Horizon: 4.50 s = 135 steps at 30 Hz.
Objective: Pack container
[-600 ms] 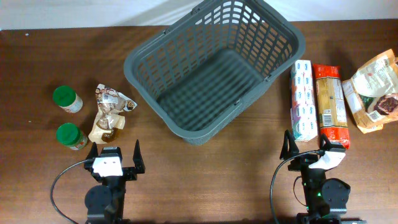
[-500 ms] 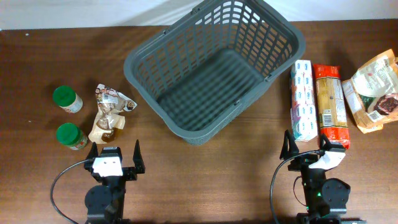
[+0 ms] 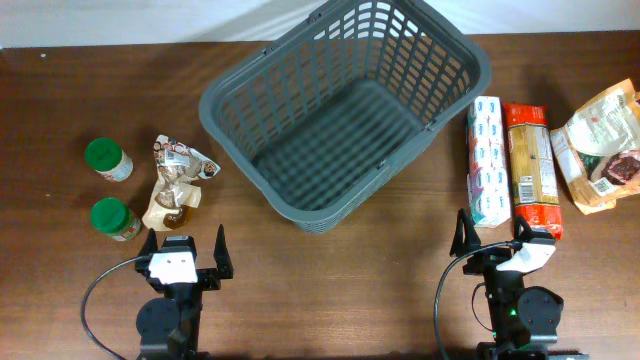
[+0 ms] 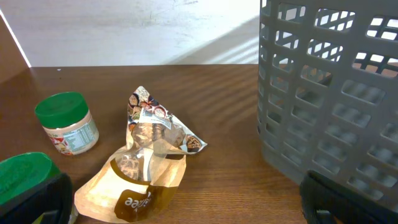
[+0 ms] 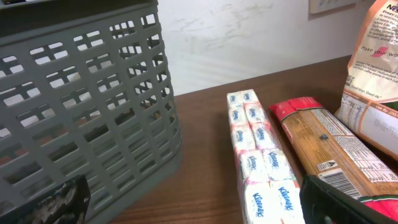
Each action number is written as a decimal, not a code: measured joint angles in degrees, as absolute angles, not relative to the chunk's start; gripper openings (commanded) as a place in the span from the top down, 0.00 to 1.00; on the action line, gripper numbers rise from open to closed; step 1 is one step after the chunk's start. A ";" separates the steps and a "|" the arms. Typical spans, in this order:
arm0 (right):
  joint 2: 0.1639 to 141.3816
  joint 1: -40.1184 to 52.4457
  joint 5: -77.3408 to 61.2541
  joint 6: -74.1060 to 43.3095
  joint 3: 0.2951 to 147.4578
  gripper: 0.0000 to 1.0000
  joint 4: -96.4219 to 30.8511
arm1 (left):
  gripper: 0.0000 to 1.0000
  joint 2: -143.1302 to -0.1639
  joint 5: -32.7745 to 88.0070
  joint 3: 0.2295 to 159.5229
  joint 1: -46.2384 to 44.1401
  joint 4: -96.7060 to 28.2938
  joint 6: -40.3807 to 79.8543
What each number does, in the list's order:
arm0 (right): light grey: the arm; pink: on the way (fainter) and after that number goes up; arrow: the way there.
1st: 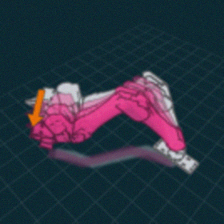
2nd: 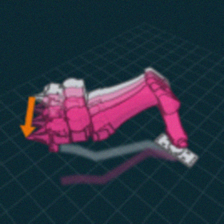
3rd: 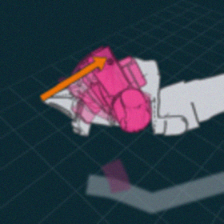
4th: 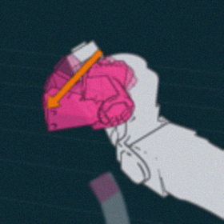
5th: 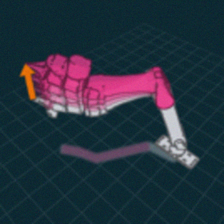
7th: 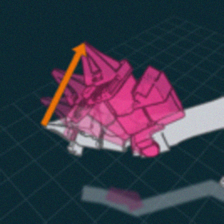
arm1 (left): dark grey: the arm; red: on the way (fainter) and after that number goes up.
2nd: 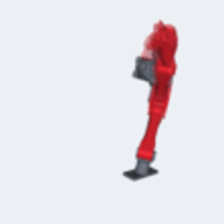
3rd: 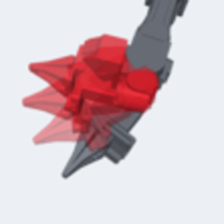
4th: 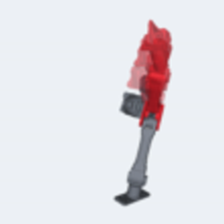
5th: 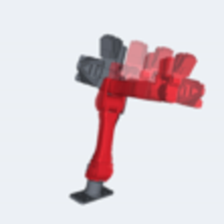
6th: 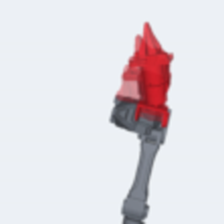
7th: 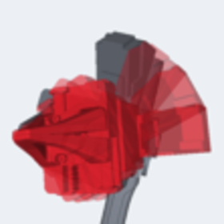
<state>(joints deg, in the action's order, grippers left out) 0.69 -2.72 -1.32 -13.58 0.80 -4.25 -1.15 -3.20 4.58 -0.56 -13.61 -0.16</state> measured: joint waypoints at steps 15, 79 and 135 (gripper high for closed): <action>0.69 -2.72 -1.10 -13.56 0.80 0.01 -4.27 | 0.01 -1.15 -2.11 4.58 -0.56 -12.73 -0.16; 94.61 -2.68 -23.86 -12.32 114.10 0.96 -69.65 | 0.98 -91.42 7.68 121.08 -51.70 -92.60 -7.07; 101.65 1.67 -24.14 -12.86 106.85 0.96 -63.99 | 0.98 -100.73 -1.37 104.66 -37.26 -83.31 -6.83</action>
